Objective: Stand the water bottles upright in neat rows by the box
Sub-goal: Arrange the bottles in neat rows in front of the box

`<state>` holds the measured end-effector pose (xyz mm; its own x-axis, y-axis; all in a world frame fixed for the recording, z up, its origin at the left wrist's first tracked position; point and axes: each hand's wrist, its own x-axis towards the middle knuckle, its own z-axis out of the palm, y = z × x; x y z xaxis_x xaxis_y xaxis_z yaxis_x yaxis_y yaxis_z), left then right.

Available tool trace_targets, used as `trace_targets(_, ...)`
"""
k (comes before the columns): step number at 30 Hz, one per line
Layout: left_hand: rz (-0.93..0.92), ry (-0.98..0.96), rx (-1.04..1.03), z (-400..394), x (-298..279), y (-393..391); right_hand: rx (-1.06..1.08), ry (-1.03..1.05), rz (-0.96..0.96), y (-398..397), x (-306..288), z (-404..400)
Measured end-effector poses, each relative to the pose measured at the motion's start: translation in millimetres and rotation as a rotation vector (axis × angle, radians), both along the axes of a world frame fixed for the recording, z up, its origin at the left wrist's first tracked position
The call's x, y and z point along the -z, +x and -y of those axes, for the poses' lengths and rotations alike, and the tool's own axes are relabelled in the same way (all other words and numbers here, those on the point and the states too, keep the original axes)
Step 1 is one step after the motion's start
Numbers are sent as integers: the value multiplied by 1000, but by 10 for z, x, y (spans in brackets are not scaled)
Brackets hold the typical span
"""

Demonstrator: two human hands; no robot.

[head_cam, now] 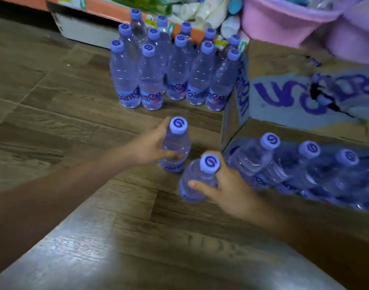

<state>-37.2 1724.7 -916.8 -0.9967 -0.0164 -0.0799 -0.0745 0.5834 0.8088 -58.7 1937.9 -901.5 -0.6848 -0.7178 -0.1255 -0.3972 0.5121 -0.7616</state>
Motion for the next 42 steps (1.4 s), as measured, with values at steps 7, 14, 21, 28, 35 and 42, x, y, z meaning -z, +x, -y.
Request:
trace_targets(7,93,84,206,-817,23,263,153,-17,44,178,-46,-1107)
trace_targets(14,-4,61,219,-1488,22,45,390,-68,16,-104,-36,-1577)
trace_targets(21,-53,-110,77,-1616,75,78,359,-82,-17,-136,-26,-1616)
trace_targets(28,-21,-147,37,-1657,150,119,483,-164,184,-64,212,-1796)
trace_targets(35,78,49,-59,-1692,378,214,488,-196,282,-47,375,-1784)
trace_targets(42,68,135,-28,-1714,425,155,459,-180,263,-137,331,-1751)
